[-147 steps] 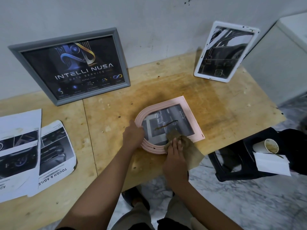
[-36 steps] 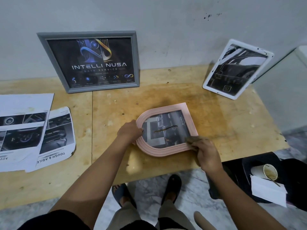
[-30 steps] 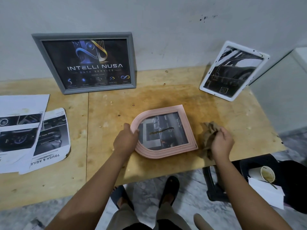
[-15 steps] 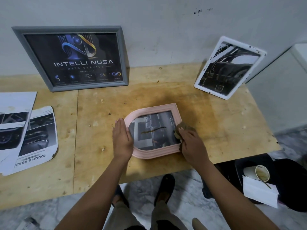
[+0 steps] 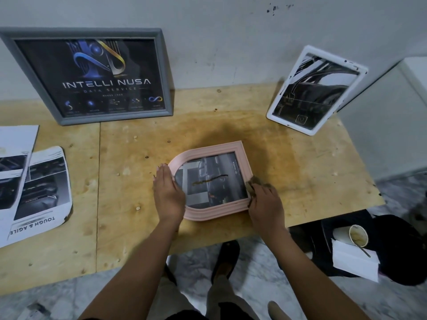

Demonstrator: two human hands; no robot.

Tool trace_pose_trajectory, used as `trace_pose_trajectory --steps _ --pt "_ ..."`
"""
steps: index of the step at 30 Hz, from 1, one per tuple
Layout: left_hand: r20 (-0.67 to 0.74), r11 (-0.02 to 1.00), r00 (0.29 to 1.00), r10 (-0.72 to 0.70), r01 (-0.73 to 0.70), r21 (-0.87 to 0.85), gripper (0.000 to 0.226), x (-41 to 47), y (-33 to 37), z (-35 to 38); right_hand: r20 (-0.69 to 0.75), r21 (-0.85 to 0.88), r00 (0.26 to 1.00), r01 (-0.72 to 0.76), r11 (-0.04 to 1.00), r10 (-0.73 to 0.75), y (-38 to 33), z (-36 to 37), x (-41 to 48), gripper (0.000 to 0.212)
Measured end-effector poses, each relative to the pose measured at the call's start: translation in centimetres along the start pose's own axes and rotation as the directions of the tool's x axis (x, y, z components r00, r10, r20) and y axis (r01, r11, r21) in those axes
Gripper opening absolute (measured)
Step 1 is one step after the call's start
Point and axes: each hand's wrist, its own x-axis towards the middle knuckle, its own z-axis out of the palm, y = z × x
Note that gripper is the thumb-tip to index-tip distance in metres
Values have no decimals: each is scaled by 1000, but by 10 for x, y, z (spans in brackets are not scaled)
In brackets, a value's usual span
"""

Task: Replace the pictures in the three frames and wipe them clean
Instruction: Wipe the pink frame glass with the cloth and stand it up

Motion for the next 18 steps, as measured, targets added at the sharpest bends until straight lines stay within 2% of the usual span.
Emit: trace_pose_trajectory --steps 5,10,13,16,18 --pt "7 1000 1000 -22 22 -3 43 0 1 0 8 -24 993 -118 993 118 -11 -3 0 29" --pt "4 999 1000 -6 7 -40 43 1 2 -2 72 -44 967 -244 969 246 -13 -3 -7 37" --pt "7 999 1000 5 -4 -54 43 2 3 -3 55 -94 958 -274 957 280 -13 -3 -17 38" --pt "23 997 1000 -9 11 -73 44 3 4 -4 8 34 939 -344 938 344 -15 -2 -31 37" --pt "28 997 1000 3 -1 -73 44 3 3 -5 -5 56 926 -376 925 377 -17 0 -37 39"
